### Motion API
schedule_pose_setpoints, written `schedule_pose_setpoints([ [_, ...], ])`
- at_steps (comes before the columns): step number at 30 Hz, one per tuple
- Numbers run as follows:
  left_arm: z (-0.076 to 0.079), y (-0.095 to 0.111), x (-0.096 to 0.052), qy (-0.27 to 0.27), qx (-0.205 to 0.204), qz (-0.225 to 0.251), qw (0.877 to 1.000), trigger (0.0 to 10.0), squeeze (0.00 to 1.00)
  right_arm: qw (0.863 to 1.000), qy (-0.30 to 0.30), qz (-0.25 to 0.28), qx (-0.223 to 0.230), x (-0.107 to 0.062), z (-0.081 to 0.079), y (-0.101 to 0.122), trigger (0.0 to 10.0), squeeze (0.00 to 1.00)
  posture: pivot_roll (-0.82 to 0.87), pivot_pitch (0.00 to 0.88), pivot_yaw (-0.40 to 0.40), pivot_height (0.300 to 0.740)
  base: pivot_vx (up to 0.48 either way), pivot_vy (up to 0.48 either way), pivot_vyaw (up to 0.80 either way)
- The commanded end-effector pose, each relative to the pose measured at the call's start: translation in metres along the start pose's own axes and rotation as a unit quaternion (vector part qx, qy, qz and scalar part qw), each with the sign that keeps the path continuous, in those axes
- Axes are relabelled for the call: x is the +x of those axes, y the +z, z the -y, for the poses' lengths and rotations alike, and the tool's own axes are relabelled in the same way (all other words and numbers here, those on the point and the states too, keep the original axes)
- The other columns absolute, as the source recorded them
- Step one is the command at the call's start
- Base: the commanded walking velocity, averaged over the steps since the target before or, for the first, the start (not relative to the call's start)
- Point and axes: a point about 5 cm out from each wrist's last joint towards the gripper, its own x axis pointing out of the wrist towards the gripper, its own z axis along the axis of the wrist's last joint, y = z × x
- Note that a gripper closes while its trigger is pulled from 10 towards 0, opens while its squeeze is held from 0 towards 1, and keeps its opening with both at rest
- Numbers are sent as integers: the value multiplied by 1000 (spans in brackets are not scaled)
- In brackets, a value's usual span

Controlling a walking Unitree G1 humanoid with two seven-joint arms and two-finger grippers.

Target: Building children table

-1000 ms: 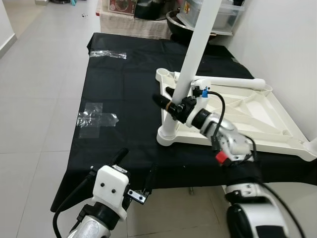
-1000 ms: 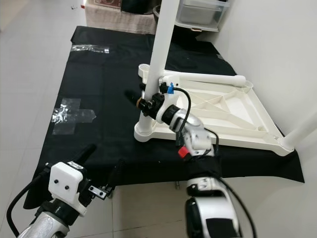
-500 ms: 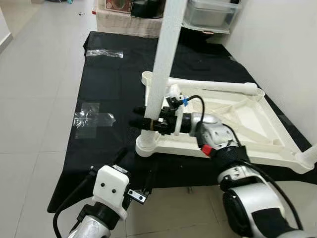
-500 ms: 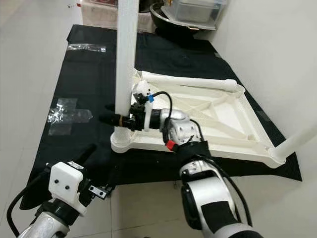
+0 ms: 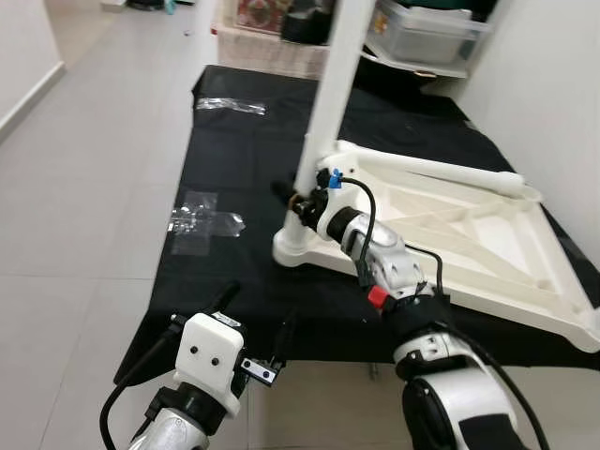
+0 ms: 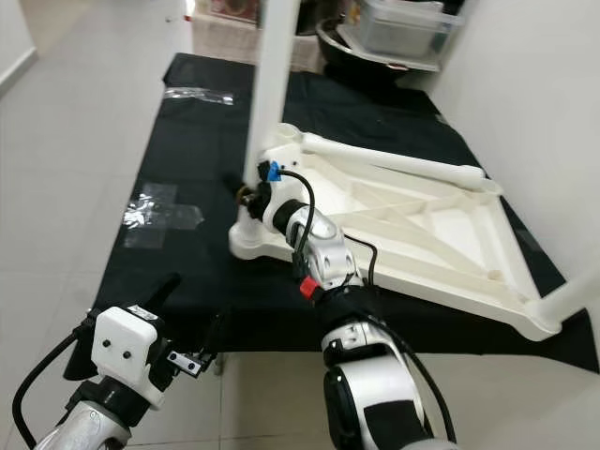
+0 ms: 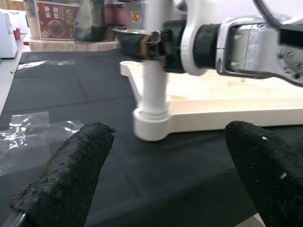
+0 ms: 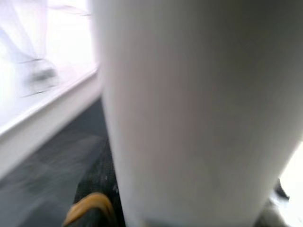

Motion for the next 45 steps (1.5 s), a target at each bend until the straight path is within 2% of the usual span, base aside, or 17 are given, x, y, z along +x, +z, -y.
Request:
schedule_pose_setpoints([
  [1,2,-5,0,-4,0,-9,1000,10000,0,988,-153,-33,-4,-17,28,-13,0,0,140,85,-195,740,0,0,0],
  [3,3,-5,0,-5,0,-9,1000,10000,0,986,-162,-25,6,-22,15,-14,0,0,144,81,-195,740,0,0,0],
  [4,3,-5,0,-5,0,-9,1000,10000,0,990,-137,-22,23,-21,4,-15,4314,0,142,80,-196,740,0,0,0],
  [6,3,-5,0,-6,0,-9,1000,10000,0,992,-119,-20,36,-21,-4,-15,4314,0,142,80,-196,740,0,0,0],
  [7,3,-5,1,-6,0,-9,1000,10000,0,995,-93,-5,45,-20,-13,-12,10000,0,139,83,-193,740,0,0,0],
  [8,3,-5,1,-5,-1,-9,1000,10000,0,997,-58,14,56,-18,-21,-8,10000,1000,136,86,-195,740,0,0,0],
  [13,3,-5,1,-4,-3,-10,1000,10000,0,997,-40,47,55,-15,-18,0,10000,922,133,91,-195,740,0,0,0],
  [14,3,-5,2,-4,-3,-10,1000,10000,0,997,6,53,62,-11,-15,2,10000,0,133,93,-198,740,0,0,0],
  [21,2,-6,2,-3,-4,-10,1000,10000,0,975,211,17,61,-8,-5,4,10000,0,127,95,-198,740,0,0,0],
  [25,2,-6,3,-3,-3,-11,1000,10000,0,892,443,-85,30,-20,6,-3,10000,0,135,98,-198,740,0,0,0],
  [36,1,-5,1,-1,1,-12,1000,10000,0,804,580,-129,-17,-20,-5,-6,10000,0,150,105,-200,740,0,0,0],
  [37,1,-5,1,0,1,-12,1000,10000,0,794,594,-129,-15,-20,-7,-5,4431,0,153,105,-201,740,0,0,0],
  [40,1,-5,1,0,1,-12,1000,10000,0,787,603,-128,-14,-20,-8,-4,4431,0,153,105,-201,740,0,0,0],
  [41,1,-5,0,-1,0,-13,1000,10000,0,789,601,-130,-17,-19,-8,-6,0,0,150,106,-200,740,0,0,0],
  [42,1,-5,0,-1,0,-13,1000,10000,0,789,601,-130,-17,-19,-8,-6,0,0,150,106,-200,740,0,0,0],
  [44,1,-5,0,-1,1,-13,1000,10000,0,852,513,-106,-25,-8,-6,-10,0,0,151,107,-201,740,0,0,0],
  [45,1,-5,0,-1,1,-13,1000,10000,0,852,513,-106,-25,-8,-6,-10,0,0,151,107,-201,740,0,0,0],
])
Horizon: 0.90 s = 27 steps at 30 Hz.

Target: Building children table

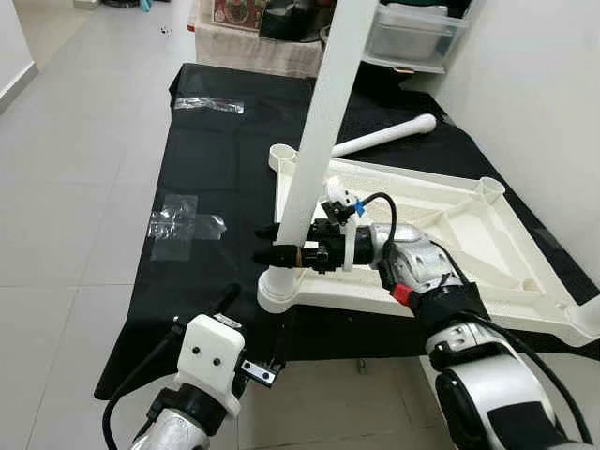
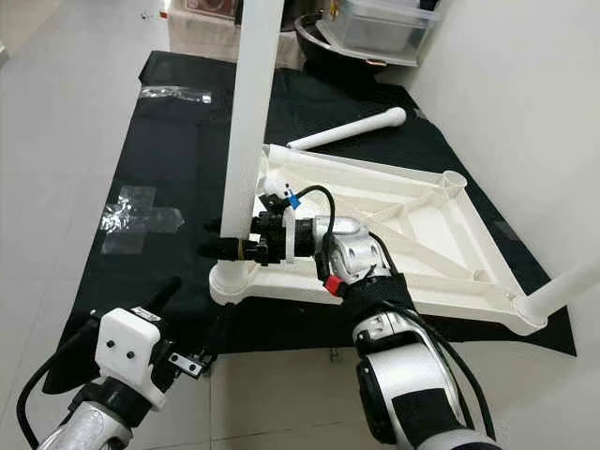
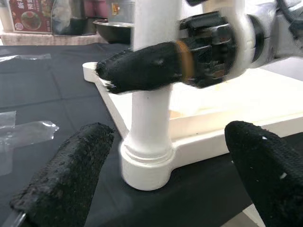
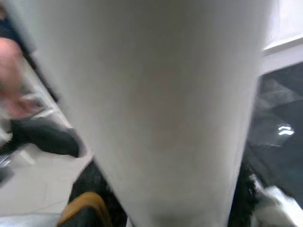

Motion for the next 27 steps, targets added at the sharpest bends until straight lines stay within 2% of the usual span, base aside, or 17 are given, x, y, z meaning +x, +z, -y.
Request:
schedule_pose_setpoints([
  [1,2,-1,-1,-2,1,-6,1000,10000,0,995,-94,5,14,-4,11,-7,0,0,151,107,-201,740,0,0,0],
  [3,2,-1,-1,-2,1,-6,1000,10000,0,990,-140,11,10,-6,15,-8,0,0,147,112,-199,740,0,0,0],
  [4,1,-1,-1,-3,2,-6,1000,10000,0,964,-262,32,13,-12,24,-7,0,0,141,113,-194,740,0,0,0],
  [5,1,-1,-1,-3,2,-6,1000,10000,0,964,-262,32,13,-12,24,-7,0,0,141,113,-194,740,0,0,0],
  [8,1,-1,-1,-3,2,-7,1000,10000,0,930,-362,57,27,-20,29,-6,0,0,139,110,-192,740,0,0,0],
  [10,1,-2,-1,-4,2,-7,1000,10000,0,855,-513,57,45,-39,33,-14,0,0,138,111,-193,740,0,0,0],
  [12,1,-2,-1,-4,2,-7,1000,10000,0,855,-513,57,45,-39,33,-14,0,0,138,111,-193,740,0,0,0],
  [14,0,-3,0,-5,3,-8,1000,10000,0,771,-632,53,53,-56,24,-22,0,0,138,107,-190,740,0,0,0],
  [15,0,-3,0,-5,3,-8,1000,10000,0,771,-632,53,53,-56,24,-22,0,0,138,107,-190,740,0,0,0],
  [16,0,-3,0,-5,4,-8,1000,10000,0,741,-666,53,64,-57,15,-24,0,0,137,103,-191,740,0,0,0],
  [18,0,-3,0,-5,4,-8,1000,10000,0,741,-666,53,64,-57,15,-24,0,0,137,103,-191,740,0,0,0],
  [20,0,-3,0,-6,5,-8,1000,10000,0,705,-702,47,90,-49,0,-29,0,0,140,103,-193,740,0,0,0],
  [21,0,-3,0,-5,5,-8,1000,10000,0,703,-703,45,101,-43,-3,-30,1686,0,142,103,-196,740,0,0,0],
  [23,1,-3,0,-5,5,-8,1000,10000,0,703,-702,44,107,-39,-5,-30,1686,0,142,103,-196,740,0,0,0],
  [24,1,-2,0,-5,4,-8,1000,10000,0,722,-679,70,111,-31,-4,-26,10000,0,140,102,-193,740,0,0,0],
  [26,1,-2,0,-5,4,-7,1000,10000,0,752,-639,124,106,-19,-3,-15,10000,0,140,106,-196,740,0,0,0],
  [27,1,-2,0,-5,4,-7,1000,10000,0,752,-639,124,106,-19,-3,-15,10000,0,140,106,-196,740,0,0,0],
])
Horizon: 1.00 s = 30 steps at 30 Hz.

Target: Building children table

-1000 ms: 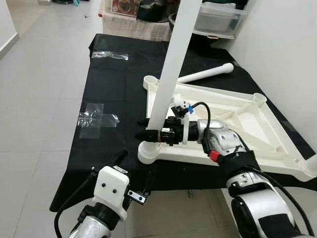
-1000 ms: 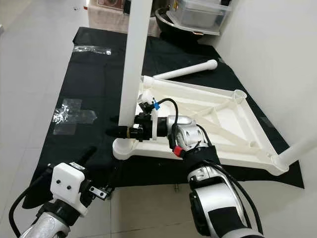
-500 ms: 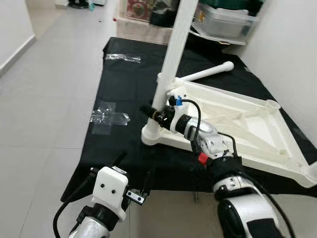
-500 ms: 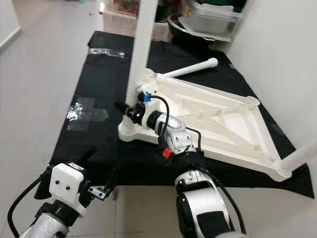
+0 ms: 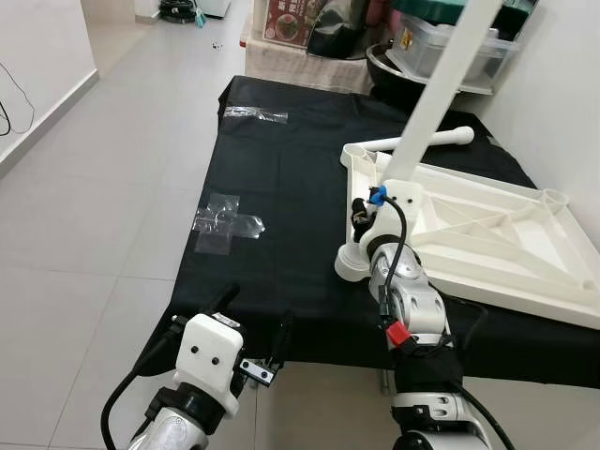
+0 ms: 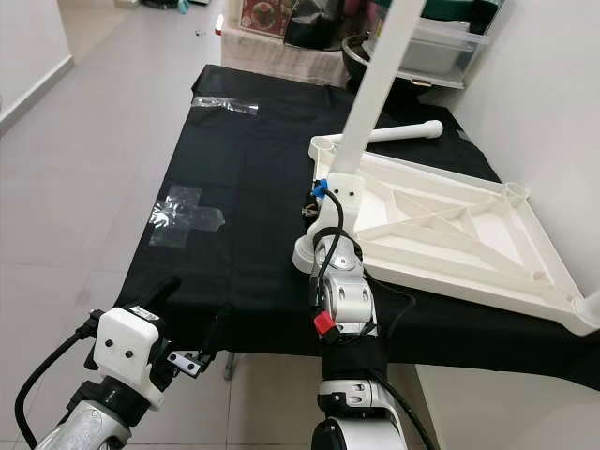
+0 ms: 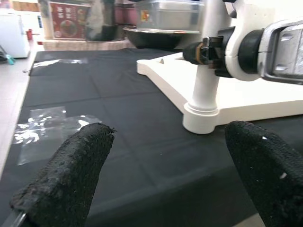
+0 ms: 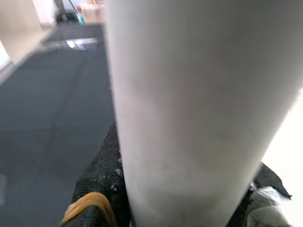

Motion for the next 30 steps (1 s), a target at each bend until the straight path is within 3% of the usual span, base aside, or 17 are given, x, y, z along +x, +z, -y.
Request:
schedule_pose_setpoints([
  [1,3,-3,-1,-4,0,-9,1000,10000,0,995,63,45,56,-5,-27,3,10000,0,138,103,-194,740,0,0,0],
  [3,2,-3,-1,-4,-1,-9,1000,10000,0,993,88,65,54,-6,-32,9,10000,0,138,103,-194,740,0,0,0],
  [4,2,-3,-1,-3,-1,-9,1000,10000,0,987,125,85,45,-5,-35,15,10000,1000,135,104,-193,740,0,0,0],
  [6,3,-3,0,-4,-1,-10,1000,10000,0,982,166,82,39,-4,-36,18,10000,1000,134,103,-195,740,0,0,0],
  [7,3,-4,0,-4,-1,-10,1000,10000,0,970,227,76,40,-3,-39,21,10000,0,132,100,-194,740,0,0,0],
  [8,3,-4,1,-4,-1,-9,1000,10000,0,951,298,61,52,-4,-42,21,10000,0,131,100,-193,740,0,0,0],
  [10,3,-4,1,-4,-1,-9,1000,10000,0,951,298,61,52,-4,-42,21,10000,0,131,100,-193,740,0,0,0],
  [12,3,-4,1,-4,-2,-9,1000,10000,0,890,454,0,45,-7,-34,16,10000,0,134,98,-194,740,0,0,0],
  [13,3,-4,1,-4,-2,-9,1000,10000,0,890,454,0,45,-7,-34,16,10000,0,134,98,-194,740,0,0,0],
  [14,3,-4,1,-3,-2,-8,1000,10000,0,857,512,-30,43,-9,-26,14,10000,0,137,96,-198,740,0,0,0],
  [15,3,-4,1,-3,-2,-8,1000,10000,0,857,512,-30,43,-9,-26,14,10000,0,137,96,-198,740,0,0,0],
  [17,3,-4,1,-2,-1,-7,1000,10000,0,789,609,-69,28,-15,-17,13,10000,0,143,100,-201,740,0,0,0],
  [18,3,-4,1,-2,-1,-7,1000,10000,0,789,609,-69,28,-15,-17,13,10000,0,143,100,-201,740,0,0,0],
  [20,3,-3,0,-2,-1,-6,1000,10000,0,745,662,-87,-2,-16,-20,11,10000,0,147,104,-203,740,0,0,0],
  [27,3,-2,-1,-2,-2,-6,1000,10000,0,710,700,-80,-11,-14,-39,19,10000,0,151,105,-198,740,0,0,0],
  [28,3,-2,-1,-2,-2,-6,1000,10000,0,700,709,-82,-4,-14,-40,20,0,0,151,105,-198,740,0,0,0],
  [30,3,-2,-1,-3,-2,-7,1000,10000,0,712,699,-69,-6,-13,-46,21,0,0,150,105,-198,740,0,0,0],
])
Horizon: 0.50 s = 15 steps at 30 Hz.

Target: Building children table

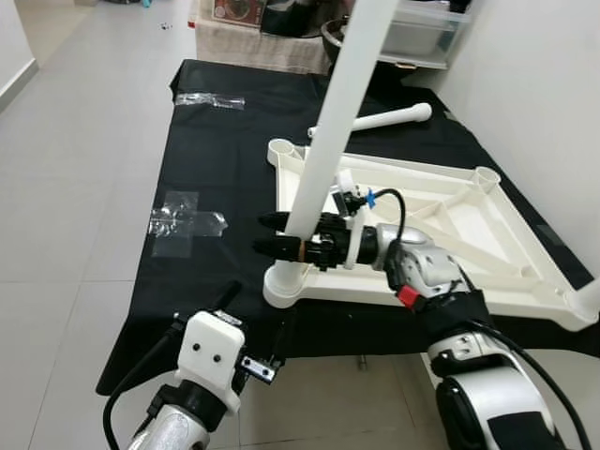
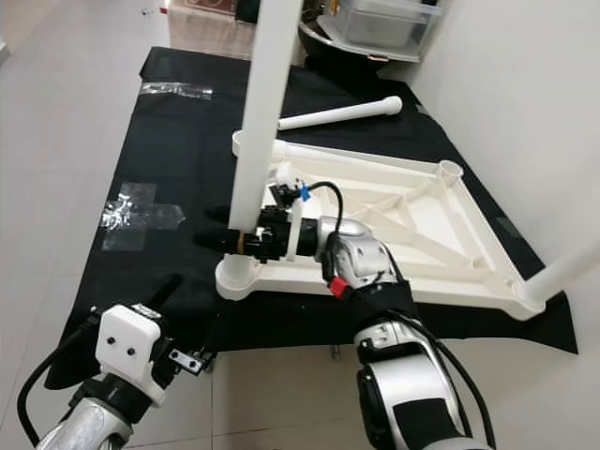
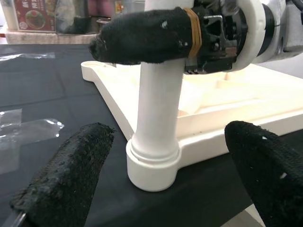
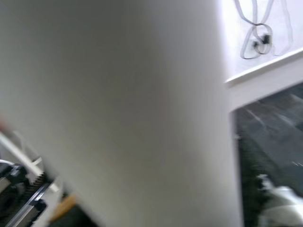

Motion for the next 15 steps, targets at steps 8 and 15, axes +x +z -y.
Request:
schedule_pose_setpoints([
  [8,2,-2,-1,-3,2,-6,1000,10000,0,970,-235,59,-32,2,14,3,0,0,144,104,-194,740,0,0,0],
  [15,1,-3,-1,-8,2,-8,1000,10000,0,834,-542,86,-58,-27,15,-1,0,0,126,102,-185,740,0,0,0],
])
